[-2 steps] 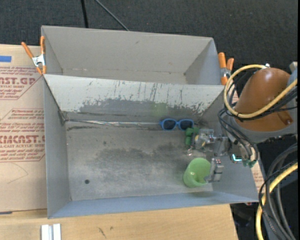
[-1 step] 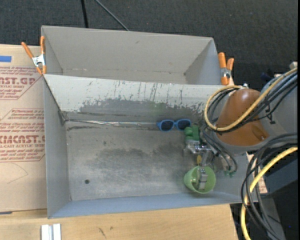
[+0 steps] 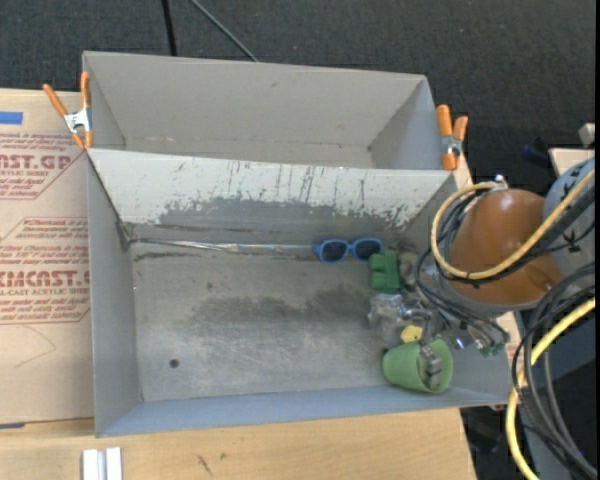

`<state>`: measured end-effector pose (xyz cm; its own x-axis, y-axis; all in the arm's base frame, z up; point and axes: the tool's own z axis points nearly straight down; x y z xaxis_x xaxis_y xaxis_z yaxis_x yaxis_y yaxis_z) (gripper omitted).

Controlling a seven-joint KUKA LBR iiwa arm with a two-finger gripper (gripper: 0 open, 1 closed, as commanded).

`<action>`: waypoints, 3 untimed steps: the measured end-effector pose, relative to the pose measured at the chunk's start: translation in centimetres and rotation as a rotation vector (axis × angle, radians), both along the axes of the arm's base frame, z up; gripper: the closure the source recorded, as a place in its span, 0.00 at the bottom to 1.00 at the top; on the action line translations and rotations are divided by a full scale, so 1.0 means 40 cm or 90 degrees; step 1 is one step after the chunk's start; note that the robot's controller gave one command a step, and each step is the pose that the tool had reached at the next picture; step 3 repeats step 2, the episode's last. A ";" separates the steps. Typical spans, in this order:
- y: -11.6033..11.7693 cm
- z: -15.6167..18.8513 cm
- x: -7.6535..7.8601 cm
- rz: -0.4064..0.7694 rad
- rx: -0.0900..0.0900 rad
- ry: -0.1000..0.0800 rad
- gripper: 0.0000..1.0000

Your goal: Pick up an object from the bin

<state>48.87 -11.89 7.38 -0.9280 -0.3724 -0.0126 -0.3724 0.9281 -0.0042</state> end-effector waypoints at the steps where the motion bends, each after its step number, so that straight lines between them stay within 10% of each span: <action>1: 0.000 -0.003 -0.004 -0.001 0.000 0.003 1.00; 2: 0.006 0.386 0.120 0.022 -0.002 0.001 1.00; 3: 0.006 0.386 0.120 0.022 -0.002 0.001 1.00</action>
Offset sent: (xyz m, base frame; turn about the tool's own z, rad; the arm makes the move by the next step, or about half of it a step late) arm 0.0000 0.0000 0.0000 0.0000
